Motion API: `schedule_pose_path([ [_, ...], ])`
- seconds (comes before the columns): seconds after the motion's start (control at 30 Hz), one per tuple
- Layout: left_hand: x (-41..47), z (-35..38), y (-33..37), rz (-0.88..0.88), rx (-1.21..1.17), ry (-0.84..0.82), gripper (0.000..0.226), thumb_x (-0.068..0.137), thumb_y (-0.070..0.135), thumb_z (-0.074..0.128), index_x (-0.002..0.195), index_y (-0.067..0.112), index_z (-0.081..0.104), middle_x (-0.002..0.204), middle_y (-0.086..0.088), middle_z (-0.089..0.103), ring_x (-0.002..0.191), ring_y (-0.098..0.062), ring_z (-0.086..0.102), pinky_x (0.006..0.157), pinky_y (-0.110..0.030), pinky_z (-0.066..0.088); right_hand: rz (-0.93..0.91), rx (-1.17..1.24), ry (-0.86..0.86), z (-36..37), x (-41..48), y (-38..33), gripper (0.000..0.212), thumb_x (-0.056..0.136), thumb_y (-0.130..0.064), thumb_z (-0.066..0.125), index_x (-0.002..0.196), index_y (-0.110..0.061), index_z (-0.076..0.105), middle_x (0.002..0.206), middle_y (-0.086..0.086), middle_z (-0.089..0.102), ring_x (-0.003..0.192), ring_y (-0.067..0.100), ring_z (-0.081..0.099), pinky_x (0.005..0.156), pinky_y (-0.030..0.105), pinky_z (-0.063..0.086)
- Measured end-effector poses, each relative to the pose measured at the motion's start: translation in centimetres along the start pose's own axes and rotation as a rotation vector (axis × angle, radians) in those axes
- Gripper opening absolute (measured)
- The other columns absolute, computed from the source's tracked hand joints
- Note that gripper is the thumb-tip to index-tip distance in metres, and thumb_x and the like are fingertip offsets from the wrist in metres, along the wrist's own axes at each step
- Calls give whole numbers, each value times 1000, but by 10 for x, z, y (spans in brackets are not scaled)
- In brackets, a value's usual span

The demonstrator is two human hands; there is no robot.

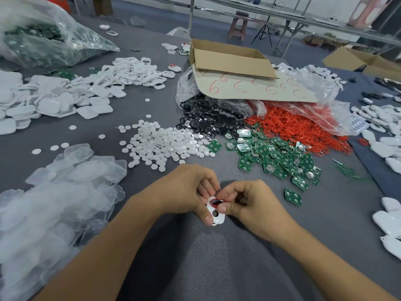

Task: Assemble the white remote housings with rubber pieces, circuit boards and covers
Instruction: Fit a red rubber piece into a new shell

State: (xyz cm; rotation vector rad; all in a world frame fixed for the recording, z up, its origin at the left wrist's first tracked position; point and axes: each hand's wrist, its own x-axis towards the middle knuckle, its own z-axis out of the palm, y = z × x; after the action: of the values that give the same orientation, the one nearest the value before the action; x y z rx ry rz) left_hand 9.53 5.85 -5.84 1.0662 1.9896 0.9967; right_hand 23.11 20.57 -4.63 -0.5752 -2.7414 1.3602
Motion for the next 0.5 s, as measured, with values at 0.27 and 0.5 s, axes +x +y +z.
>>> schedule_pose_path([
  [0.27,1,0,-1,-8,-23,-1,62,47,13,103,101,23,72,93,6,73,82,-4,71,79,-27,62,-34,67,17,0,-6,3,13,81,-13,82,75,-21,74,74,-3,73,72,18,68,76,42,56],
  [0.5,0,0,-1,-15,-21,0,61,48,12,102,100,23,72,93,6,73,82,-5,70,80,-29,62,-202,-177,155,7,-28,11,20,81,-12,80,82,-27,67,82,-14,68,79,6,67,75,34,56],
])
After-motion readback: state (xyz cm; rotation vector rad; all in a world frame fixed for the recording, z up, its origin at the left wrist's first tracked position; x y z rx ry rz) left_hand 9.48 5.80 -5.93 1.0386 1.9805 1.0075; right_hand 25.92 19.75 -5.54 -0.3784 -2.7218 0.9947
